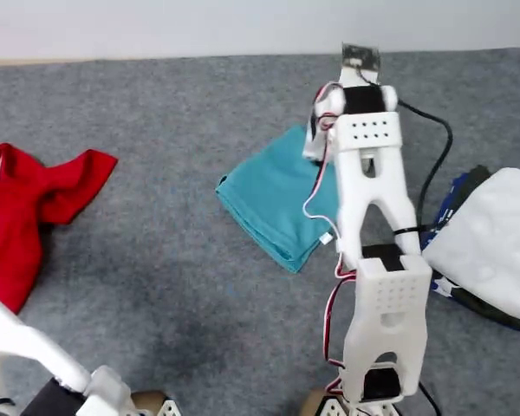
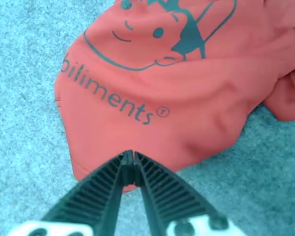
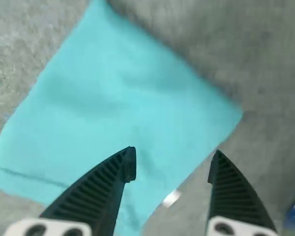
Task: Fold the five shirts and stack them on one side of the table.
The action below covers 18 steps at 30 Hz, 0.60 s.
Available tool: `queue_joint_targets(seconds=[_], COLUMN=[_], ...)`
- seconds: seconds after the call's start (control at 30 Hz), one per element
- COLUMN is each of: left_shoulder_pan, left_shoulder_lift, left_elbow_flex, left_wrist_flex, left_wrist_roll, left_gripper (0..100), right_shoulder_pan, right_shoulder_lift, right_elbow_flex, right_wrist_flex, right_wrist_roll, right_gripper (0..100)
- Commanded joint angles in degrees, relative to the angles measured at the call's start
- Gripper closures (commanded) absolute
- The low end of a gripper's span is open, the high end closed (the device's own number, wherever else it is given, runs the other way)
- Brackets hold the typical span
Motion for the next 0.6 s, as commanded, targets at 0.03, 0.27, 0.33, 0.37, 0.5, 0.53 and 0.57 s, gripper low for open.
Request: queue_joint_targets(seconds=[0.03,0.27,0.33,0.37,0.5,0.53,0.57], left_shoulder_pan=[0.4,0.4,0.4,0.4,0.4,0.4,0.4], left_shoulder_lift=[-0.8,-0.8,-0.8,-0.8,-0.8,-0.8,-0.8], left_elbow_flex=[-1.1,-1.0,-1.0,-1.0,-1.1,-1.1,-1.1], left_wrist_flex=[0.3,0.2,0.2,0.2,0.2,0.2,0.2], left_wrist_roll=[-0.8,-0.8,-0.8,-0.8,-0.8,-0.8,-0.8], left_gripper=[99,99,99,99,99,99,99], right_shoulder_pan=[-4.3,-8.9,-8.9,-8.8,-8.9,-9.0,-9.0], right_shoulder_lift=[-3.6,5.4,8.0,9.2,13.8,15.0,16.2], right_elbow_flex=[-3.0,-2.7,-2.7,-2.7,-2.7,-2.7,-2.7], right_wrist_flex=[6.3,3.9,1.0,-0.3,-3.5,-4.4,-5.4], right_wrist_roll=[-14.8,-22.5,-23.0,-23.3,-23.4,-23.4,-23.4], right_gripper=[75.2,54.1,52.0,52.0,52.0,52.0,52.0])
